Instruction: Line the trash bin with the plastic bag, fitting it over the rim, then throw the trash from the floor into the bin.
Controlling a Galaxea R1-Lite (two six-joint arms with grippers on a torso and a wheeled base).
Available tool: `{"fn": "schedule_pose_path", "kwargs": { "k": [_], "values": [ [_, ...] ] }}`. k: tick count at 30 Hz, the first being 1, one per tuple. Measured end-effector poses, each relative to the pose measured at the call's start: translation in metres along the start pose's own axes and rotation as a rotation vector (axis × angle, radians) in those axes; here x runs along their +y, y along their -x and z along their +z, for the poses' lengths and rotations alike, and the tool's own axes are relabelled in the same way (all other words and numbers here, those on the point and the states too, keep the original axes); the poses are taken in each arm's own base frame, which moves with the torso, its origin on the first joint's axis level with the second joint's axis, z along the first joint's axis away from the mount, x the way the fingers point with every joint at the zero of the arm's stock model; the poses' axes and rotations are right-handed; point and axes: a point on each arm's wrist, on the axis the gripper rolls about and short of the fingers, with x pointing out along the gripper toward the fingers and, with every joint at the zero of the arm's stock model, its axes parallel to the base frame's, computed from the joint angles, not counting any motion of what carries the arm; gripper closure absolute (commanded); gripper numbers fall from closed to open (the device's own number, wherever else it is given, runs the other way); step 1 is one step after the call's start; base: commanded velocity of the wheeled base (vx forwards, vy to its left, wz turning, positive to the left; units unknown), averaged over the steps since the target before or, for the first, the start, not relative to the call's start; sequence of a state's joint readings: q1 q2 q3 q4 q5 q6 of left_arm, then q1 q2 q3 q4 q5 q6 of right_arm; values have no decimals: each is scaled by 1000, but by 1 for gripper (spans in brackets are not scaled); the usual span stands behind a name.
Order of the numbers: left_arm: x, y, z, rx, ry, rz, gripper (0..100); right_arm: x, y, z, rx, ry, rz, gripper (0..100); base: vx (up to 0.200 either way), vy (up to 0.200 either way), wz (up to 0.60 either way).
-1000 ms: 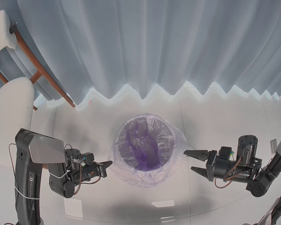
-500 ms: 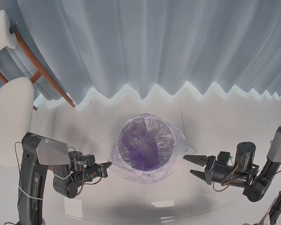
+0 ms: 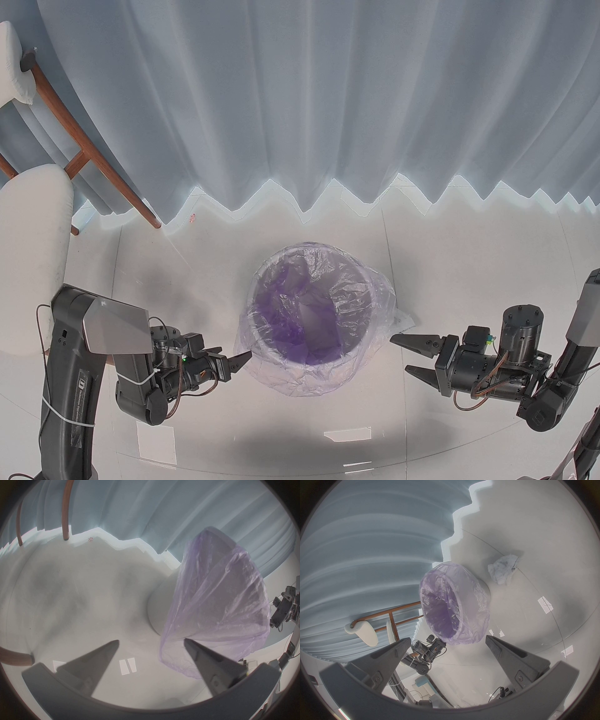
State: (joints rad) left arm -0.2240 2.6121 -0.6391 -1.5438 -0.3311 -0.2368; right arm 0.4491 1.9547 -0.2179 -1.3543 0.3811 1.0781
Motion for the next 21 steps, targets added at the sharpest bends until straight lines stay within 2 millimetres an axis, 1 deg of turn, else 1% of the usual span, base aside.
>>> {"fn": "schedule_pose_path", "kwargs": {
  "k": [3,7,9,15,21],
  "values": [
    [-1,4,10,-26,-2,-1,0,0,0,0,-1,0,-1,0,0,0,0],
    [-7,17,39,-100,-9,-9,0,0,0,1,-5,2,5,0,0,0,0],
    [-13,28,55,-143,-17,-16,0,1,0,1,-8,5,10,0,0,0,0],
    [-37,71,103,-277,-56,-48,0,2,2,4,-28,9,23,0,0,0,0],
    [-59,108,134,-391,-102,-80,0,2,3,8,-48,9,28,0,0,0,0]
  ]
}}
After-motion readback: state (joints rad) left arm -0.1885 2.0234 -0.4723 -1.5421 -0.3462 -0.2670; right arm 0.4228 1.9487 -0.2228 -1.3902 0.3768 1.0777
